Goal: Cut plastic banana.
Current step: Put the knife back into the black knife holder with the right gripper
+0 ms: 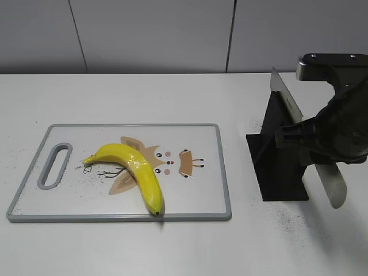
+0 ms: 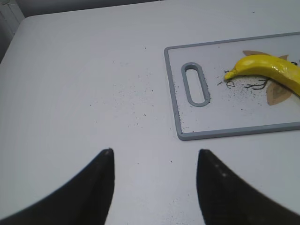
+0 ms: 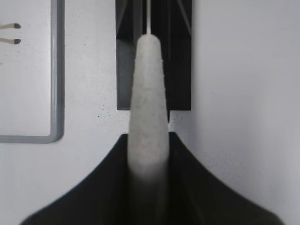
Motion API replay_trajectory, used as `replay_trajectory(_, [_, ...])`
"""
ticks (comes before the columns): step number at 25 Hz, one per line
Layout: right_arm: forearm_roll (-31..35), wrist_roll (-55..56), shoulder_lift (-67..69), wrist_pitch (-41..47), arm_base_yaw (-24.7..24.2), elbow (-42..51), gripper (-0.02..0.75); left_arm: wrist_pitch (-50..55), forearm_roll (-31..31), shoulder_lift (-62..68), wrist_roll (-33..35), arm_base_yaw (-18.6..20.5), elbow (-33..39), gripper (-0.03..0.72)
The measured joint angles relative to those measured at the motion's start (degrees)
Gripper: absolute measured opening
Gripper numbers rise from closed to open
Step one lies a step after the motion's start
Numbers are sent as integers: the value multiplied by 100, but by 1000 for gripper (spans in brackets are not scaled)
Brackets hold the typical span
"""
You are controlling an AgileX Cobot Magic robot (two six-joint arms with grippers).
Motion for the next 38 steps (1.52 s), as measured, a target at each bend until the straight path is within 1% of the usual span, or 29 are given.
replay_trajectory(2, [4, 0, 0, -11, 0, 0, 283, 0, 0, 0, 0, 0, 0, 521])
replay_trajectory(5, [4, 0, 0, -17, 0, 0, 543, 0, 0, 0, 0, 0, 0, 521])
replay_trajectory(7, [-30, -6, 0, -17, 0, -89, 633, 0, 0, 0, 0, 0, 0, 521])
replay_trajectory(8, [-90, -11, -9, 3, 0, -189, 654, 0, 0, 0, 0, 0, 0, 521])
replay_trajectory(11, [-187, -73, -191, 36, 0, -599, 668, 0, 0, 0, 0, 0, 0, 521])
replay_trajectory(13, [-181, -316, -414, 41, 0, -864, 667, 0, 39, 0, 0, 0, 0, 520])
replay_trajectory(16, [-80, -1048, -854, 47, 0, -1094, 667, 0, 37, 0, 0, 0, 0, 520])
replay_trajectory(18, [119, -1779, -1178, 163, 0, -1104, 661, 0, 34, 0, 0, 0, 0, 520])
replay_trajectory(22, [565, -2853, -1728, 962, 0, -1069, 645, 0, 0, 0, 0, 0, 0, 520])
replay_trajectory(25, [788, -3181, -2271, 1321, 0, -805, 634, 0, 0, 0, 0, 0, 0, 520])
replay_trajectory(31, [878, -3368, -3771, 1389, 0, 207, 596, 0, -34, 0, 0, 0, 0, 513])
replay_trajectory(35, [929, -3390, -4821, 1441, 0, 853, 589, 0, -37, 0, 0, 0, 0, 512])
replay_trajectory(38, [1089, -3590, -5522, 1612, 0, 1199, 585, 0, -37, 0, 0, 0, 0, 505])
